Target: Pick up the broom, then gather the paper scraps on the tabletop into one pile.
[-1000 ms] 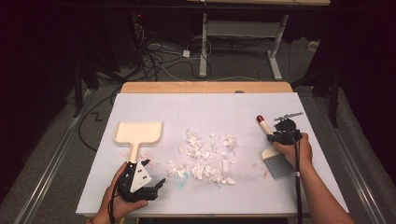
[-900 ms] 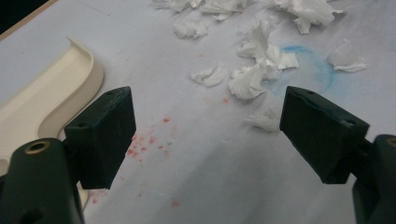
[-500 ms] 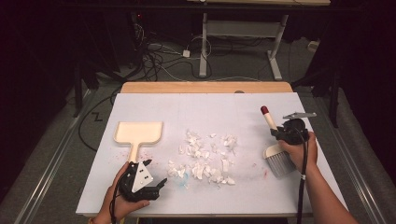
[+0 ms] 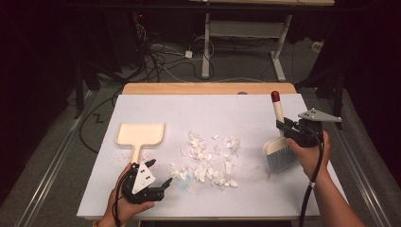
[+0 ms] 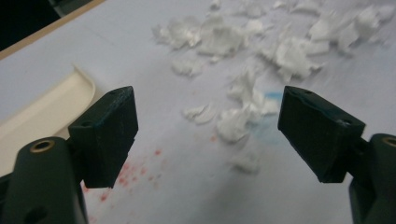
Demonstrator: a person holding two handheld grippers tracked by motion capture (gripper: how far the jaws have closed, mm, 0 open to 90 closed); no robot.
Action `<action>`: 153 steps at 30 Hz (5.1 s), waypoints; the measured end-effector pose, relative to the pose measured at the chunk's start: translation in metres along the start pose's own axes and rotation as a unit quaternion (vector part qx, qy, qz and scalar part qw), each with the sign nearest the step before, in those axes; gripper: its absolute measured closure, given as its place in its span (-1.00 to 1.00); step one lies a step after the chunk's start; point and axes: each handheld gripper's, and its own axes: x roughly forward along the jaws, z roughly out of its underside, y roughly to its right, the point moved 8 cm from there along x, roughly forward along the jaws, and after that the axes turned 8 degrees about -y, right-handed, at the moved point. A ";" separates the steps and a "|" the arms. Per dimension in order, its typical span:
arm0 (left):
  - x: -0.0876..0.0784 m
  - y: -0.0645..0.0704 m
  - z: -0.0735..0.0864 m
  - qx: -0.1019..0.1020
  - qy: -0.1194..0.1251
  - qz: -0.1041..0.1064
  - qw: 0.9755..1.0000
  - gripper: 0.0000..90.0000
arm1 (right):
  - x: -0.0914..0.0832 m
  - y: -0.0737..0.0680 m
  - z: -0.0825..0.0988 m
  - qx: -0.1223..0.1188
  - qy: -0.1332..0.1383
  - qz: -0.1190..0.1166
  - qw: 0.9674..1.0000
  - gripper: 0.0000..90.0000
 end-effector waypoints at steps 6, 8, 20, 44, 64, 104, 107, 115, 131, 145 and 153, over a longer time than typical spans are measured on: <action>-0.008 0.016 -0.044 -0.031 0.051 0.039 0.997 -0.49 | -0.021 -0.031 -0.013 -0.021 0.031 -0.026 0.999 0.59; -0.008 0.038 -0.080 -0.028 0.080 0.076 0.993 -0.49 | -0.029 -0.043 -0.018 -0.031 0.042 -0.034 0.998 0.59; 0.049 0.124 -0.169 0.007 0.102 0.162 0.982 -0.47 | -0.035 -0.105 -0.018 -0.071 0.071 -0.065 0.993 0.59; 0.051 0.096 -0.146 -0.003 0.062 0.208 0.976 0.44 | -0.060 -0.150 -0.018 -0.115 0.090 -0.136 0.980 0.54; 0.009 0.104 -0.118 0.134 0.024 0.282 0.950 0.44 | -0.054 -0.164 0.043 -0.321 -0.060 -0.316 0.891 -0.07; -0.007 -0.014 -0.017 0.050 0.007 -0.011 0.999 -0.61 | -0.042 -0.109 0.018 -0.253 -0.012 -0.198 0.947 0.51; -0.006 -0.017 -0.005 0.033 0.010 -0.017 0.999 -0.61 | -0.041 -0.100 0.017 -0.257 -0.007 -0.180 0.949 0.51; -0.016 -0.019 0.002 0.017 0.026 -0.030 0.999 -0.61 | -0.032 -0.075 0.010 -0.221 -0.010 -0.131 0.966 0.51; -0.021 -0.035 0.020 -0.013 0.008 -0.045 0.999 -0.58 | 0.046 -0.035 0.005 -0.189 -0.065 -0.014 0.980 0.51; -0.022 -0.038 0.023 -0.018 0.006 -0.050 0.999 -0.58 | 0.090 -0.076 0.006 -0.253 -0.093 0.019 0.963 0.51; -0.020 -0.037 0.026 -0.016 -0.002 -0.050 0.999 -0.58 | 0.097 -0.099 0.012 -0.262 -0.090 0.001 0.961 0.51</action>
